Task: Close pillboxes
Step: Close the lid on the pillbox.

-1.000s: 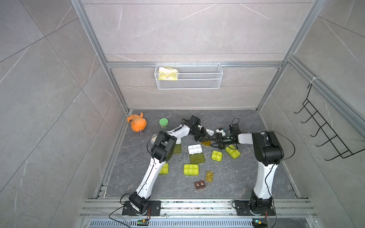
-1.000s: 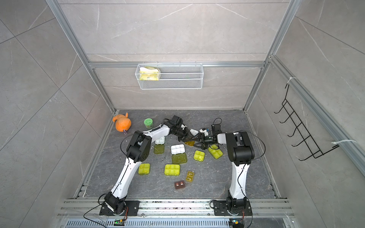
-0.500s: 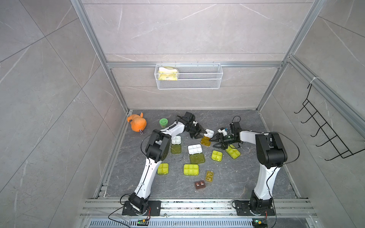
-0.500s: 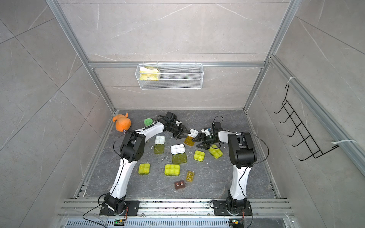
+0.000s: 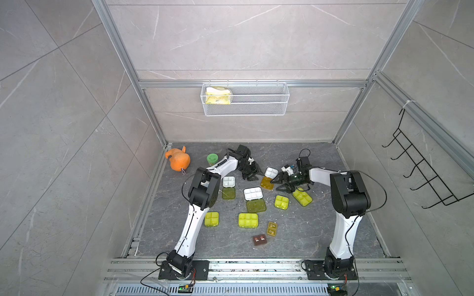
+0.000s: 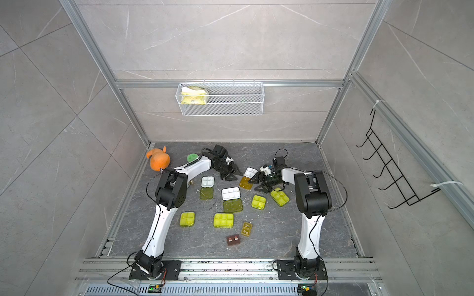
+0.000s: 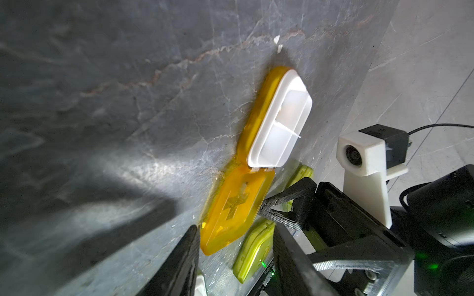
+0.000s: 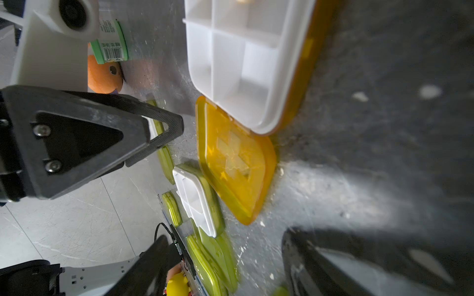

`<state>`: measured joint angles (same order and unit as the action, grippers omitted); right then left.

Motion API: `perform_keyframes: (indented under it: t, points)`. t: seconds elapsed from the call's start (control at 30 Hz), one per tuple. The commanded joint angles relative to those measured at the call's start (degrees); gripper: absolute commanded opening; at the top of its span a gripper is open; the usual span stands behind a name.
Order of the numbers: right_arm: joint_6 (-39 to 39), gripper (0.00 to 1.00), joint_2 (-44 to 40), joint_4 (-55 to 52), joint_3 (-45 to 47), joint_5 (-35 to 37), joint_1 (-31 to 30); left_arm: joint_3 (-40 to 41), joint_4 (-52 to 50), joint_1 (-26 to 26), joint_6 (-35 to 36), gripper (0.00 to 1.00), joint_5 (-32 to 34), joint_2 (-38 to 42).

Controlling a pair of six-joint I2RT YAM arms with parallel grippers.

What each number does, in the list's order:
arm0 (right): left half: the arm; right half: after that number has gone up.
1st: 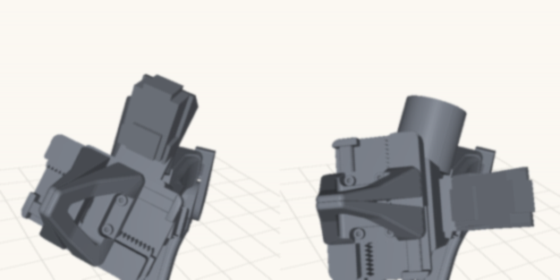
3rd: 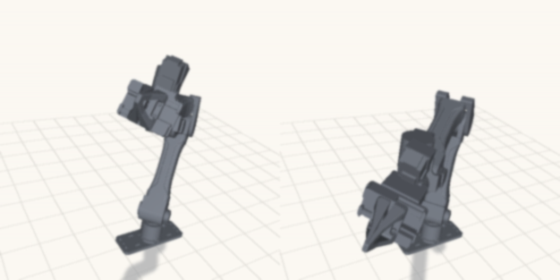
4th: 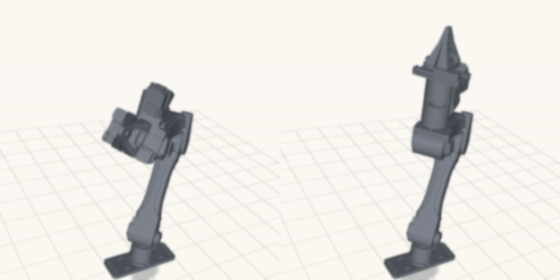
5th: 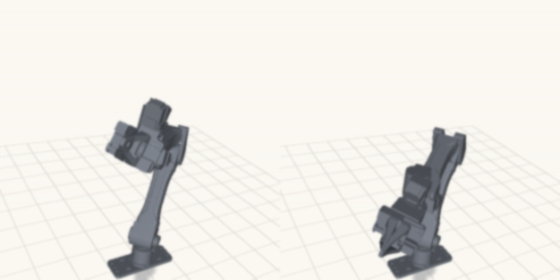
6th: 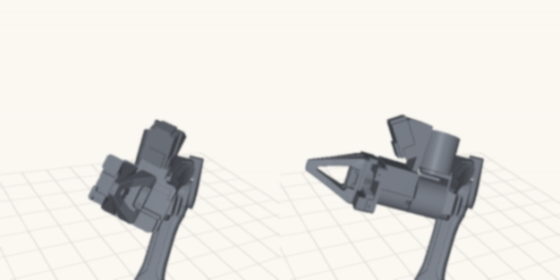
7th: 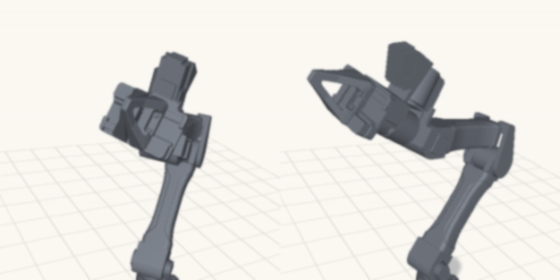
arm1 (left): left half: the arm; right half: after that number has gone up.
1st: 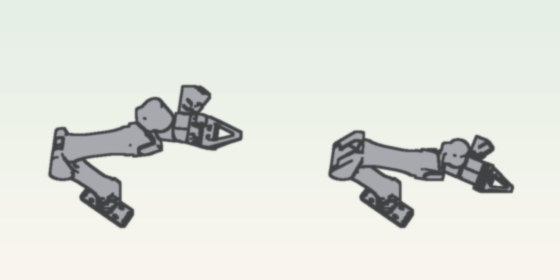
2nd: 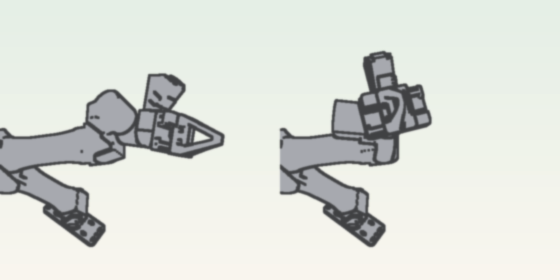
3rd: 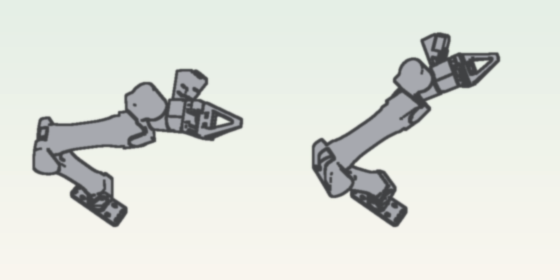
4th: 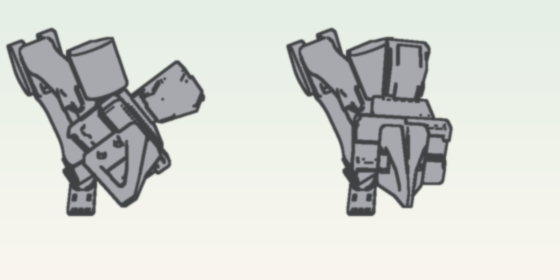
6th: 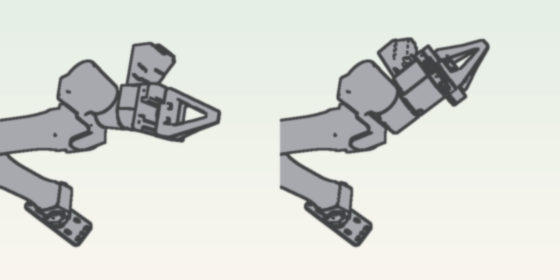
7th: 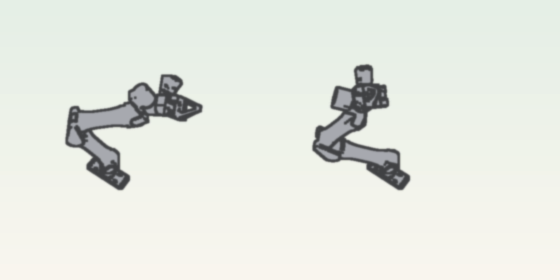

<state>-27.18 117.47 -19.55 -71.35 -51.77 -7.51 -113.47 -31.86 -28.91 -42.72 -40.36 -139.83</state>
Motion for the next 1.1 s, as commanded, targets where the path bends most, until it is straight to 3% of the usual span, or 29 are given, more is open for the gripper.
perform_keyframes:
  t: [0.0,0.2,0.7,1.07]
  points:
    - [0.31,0.71,2.52,-0.67,-2.02,0.21,-0.82,-1.06,-0.13,-0.29,3.02,0.5,-0.66,-1.63]
    - [-3.18,0.71,3.95,3.74,-1.72,-1.42,-0.93,0.95,4.53,-0.7,3.67,0.52,-3.33,-2.77]
    - [-8.05,0.72,1.77,10.68,0.4,-7.38,-1.06,12.46,25.17,-1.59,-7.55,0.53,-12.26,1.12]
    - [-7.67,0.72,-0.83,9.95,2.9,-7.22,-1.05,16.47,31.6,-1.59,-12.91,0.53,-13.78,4.59]
